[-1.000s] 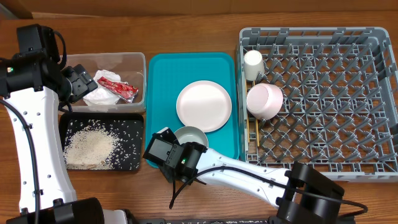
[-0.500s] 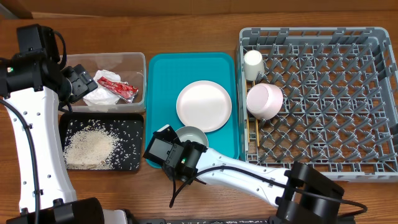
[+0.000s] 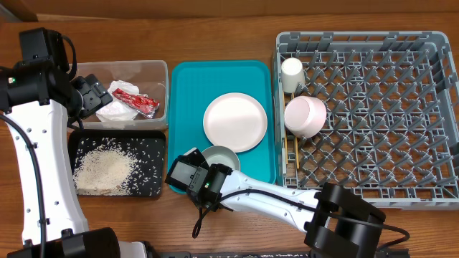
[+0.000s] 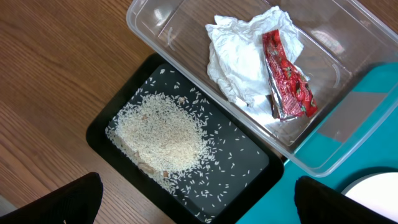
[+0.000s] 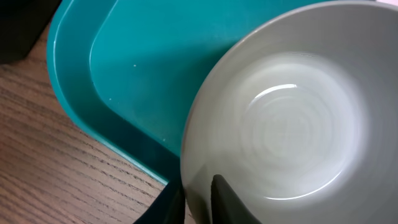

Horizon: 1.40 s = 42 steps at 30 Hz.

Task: Sort waste into correct bins and load items into the dishwasher
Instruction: 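Lower right gripper into the grey bowl and grip its rim, then lift the grey bowl with right gripper and carry it to the rack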

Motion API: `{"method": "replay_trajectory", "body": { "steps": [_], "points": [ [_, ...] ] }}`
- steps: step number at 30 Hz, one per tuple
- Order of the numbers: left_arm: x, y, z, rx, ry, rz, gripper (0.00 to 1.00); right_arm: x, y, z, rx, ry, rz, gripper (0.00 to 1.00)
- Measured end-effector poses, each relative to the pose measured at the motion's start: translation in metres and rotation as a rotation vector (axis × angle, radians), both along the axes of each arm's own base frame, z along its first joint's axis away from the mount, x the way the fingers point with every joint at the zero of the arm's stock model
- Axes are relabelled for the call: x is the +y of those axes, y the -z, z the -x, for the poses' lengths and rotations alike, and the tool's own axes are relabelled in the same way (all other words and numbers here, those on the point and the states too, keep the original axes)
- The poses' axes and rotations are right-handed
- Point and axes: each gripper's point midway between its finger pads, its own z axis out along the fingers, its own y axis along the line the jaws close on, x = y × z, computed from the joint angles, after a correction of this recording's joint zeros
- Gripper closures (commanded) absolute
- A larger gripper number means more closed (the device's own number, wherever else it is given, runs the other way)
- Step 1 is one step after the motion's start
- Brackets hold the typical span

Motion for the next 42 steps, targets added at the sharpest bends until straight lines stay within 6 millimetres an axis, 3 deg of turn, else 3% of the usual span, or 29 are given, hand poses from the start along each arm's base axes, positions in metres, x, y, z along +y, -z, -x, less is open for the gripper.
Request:
{"method": "replay_trajectory", "body": {
  "steps": [3,5,14,19,23,28,31,33,38,42],
  "points": [
    [0.0,0.0,0.0,0.0,0.0,0.0,0.0,0.0,0.0,0.0,-0.001,0.0,0.001,0.88],
    [0.0,0.0,0.0,0.0,0.0,0.0,0.0,0.0,0.0,0.0,0.0,-0.001,0.001,0.96],
    [0.0,0.0,0.0,0.0,0.0,0.0,0.0,-0.001,-0.002,-0.003,-0.014,-0.003,0.01,0.96],
    [0.0,0.0,0.0,0.0,0.0,0.0,0.0,-0.001,-0.014,0.0,0.005,-0.006,0.009,0.96],
    [0.0,0.0,0.0,0.0,0.0,0.0,0.0,0.006,-0.06,0.006,0.021,-0.001,-0.085,0.96],
    [0.0,0.0,0.0,0.0,0.0,0.0,0.0,-0.005,-0.163,0.008,-0.008,0.025,-0.34,0.96],
    [0.0,0.0,0.0,0.0,0.0,0.0,0.0,-0.036,-0.217,0.0,-0.019,0.075,-0.47,0.96],
    [0.0,0.0,0.0,0.0,0.0,0.0,0.0,-0.063,-0.241,-0.008,-0.031,0.128,-0.53,0.96],
    [0.0,0.0,0.0,0.0,0.0,0.0,0.0,-0.13,-0.28,-0.022,-0.012,0.249,-0.66,0.96],
    [0.0,0.0,0.0,0.0,0.0,0.0,0.0,-0.165,-0.299,-0.022,0.019,0.272,-0.763,0.96]
  ]
}}
